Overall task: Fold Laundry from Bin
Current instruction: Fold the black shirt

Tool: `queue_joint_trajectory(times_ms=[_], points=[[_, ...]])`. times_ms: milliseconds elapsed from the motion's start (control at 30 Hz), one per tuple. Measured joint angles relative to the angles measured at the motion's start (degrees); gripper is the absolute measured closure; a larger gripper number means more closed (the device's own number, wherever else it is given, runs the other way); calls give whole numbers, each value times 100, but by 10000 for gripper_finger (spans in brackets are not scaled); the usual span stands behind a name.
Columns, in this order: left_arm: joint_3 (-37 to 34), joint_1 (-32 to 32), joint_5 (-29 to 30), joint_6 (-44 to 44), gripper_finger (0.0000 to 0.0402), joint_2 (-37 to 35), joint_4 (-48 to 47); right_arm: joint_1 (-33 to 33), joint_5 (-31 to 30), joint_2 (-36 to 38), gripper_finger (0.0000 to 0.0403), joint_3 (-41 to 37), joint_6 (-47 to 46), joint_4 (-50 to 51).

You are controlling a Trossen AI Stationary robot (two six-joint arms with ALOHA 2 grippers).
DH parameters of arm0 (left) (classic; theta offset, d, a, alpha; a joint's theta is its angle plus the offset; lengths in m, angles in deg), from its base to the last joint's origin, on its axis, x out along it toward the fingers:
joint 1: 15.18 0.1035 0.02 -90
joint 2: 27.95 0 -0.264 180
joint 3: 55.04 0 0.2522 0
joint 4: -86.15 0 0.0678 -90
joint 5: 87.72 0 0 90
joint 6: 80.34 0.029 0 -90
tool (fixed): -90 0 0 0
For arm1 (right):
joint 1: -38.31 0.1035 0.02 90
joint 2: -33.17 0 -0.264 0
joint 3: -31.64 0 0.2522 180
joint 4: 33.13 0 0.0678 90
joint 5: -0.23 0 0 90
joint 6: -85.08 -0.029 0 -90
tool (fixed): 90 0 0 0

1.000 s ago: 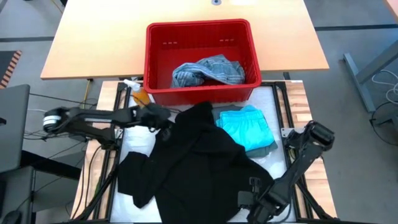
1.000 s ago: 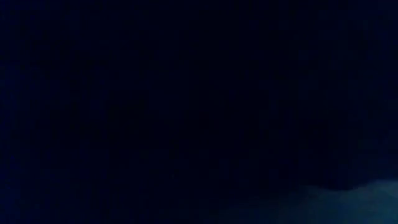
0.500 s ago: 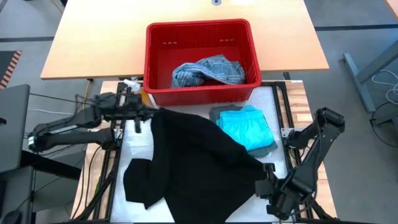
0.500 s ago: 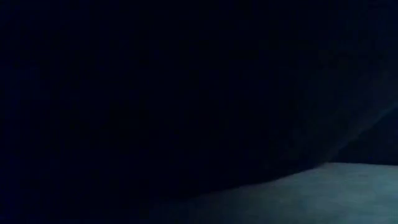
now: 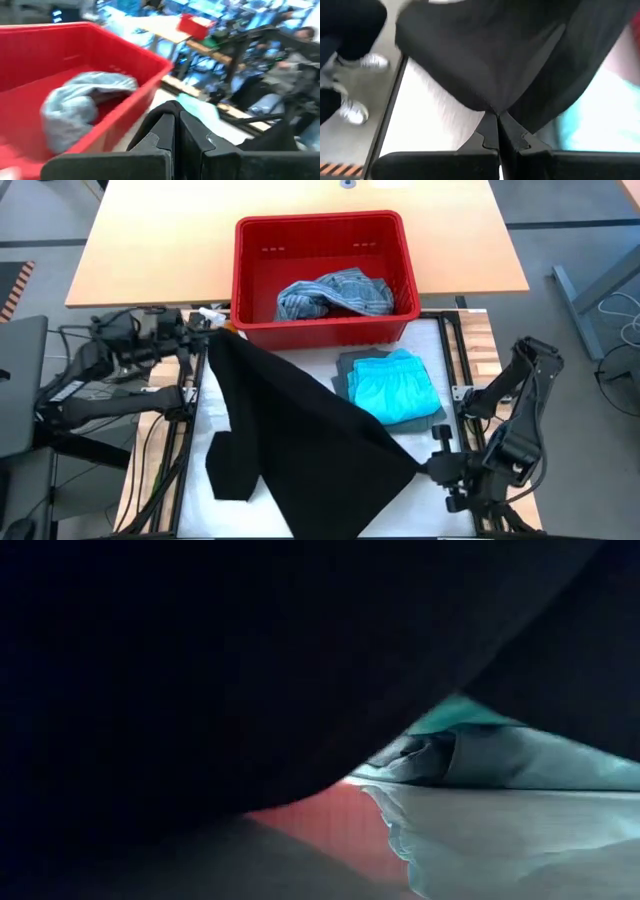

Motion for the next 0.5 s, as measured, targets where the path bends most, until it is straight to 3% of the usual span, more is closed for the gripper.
queue_joint_trajectory(times_ms=[233,500], points=[[1997,76,751,336,401,1097,-1881,-1,-602,258,386,521,1073,-275],[4142,76,1762,443,401,2376,-4402,527,-474,170,386,656,762,-181]])
